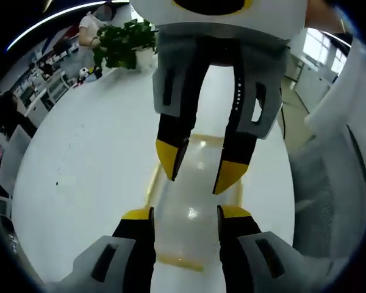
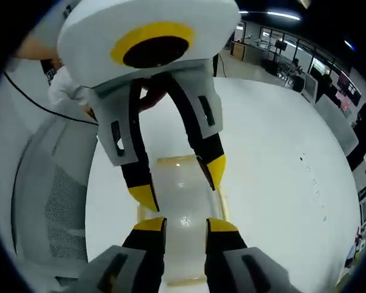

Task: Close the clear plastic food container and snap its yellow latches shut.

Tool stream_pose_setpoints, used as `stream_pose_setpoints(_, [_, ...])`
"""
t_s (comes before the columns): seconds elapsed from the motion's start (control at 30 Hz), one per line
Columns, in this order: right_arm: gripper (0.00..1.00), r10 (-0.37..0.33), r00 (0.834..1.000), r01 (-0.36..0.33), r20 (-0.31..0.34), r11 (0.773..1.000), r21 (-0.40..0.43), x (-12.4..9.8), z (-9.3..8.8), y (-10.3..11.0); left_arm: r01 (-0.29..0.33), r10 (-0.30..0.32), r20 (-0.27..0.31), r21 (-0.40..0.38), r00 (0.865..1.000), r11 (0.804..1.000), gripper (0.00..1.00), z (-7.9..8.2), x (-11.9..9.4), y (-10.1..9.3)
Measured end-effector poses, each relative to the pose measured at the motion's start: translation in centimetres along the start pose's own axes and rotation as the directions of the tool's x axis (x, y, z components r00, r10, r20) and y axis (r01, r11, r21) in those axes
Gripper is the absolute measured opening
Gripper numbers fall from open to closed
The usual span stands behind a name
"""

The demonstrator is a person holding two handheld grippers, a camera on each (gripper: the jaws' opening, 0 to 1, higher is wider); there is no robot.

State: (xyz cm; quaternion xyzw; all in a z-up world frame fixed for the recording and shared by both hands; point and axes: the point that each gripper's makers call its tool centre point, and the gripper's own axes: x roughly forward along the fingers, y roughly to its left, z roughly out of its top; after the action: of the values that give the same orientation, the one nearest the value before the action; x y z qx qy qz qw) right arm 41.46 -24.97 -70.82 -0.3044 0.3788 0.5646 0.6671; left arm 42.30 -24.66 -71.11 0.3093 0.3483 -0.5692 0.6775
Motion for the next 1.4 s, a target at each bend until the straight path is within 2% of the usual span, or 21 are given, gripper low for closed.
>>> stream_pose_setpoints(0.4, [0.22,-0.029,1.000,0.029,0.001,1.000,0.005,0.4,0.3,-1.2,0.004,-0.004,0.012,-0.033,1.000,0.999,0.38,0.0,0.5,-0.5])
stream_pose_setpoints(1.0, [0.24,-0.044,0.999,0.043,-0.022,0.998,-0.045,0.2,0.0,-2.7,0.003,-0.003,-0.009,0.012,1.000,1.000,0.40,-0.6,0.6,-2.3])
stream_pose_setpoints(1.27, [0.30,-0.007,0.999,0.005,-0.037,0.999,-0.047,0.7,-0.1,-2.8,-0.009,0.010,-0.012,0.038,1.000,0.999,0.43,-0.7,0.7,-3.1])
stream_pose_setpoints(1.4, [0.31,0.003,0.999,-0.005,-0.043,0.999,-0.051,1.0,-0.3,-2.8,-0.013,0.013,0.001,0.023,1.000,1.000,0.44,-0.6,0.7,-3.3])
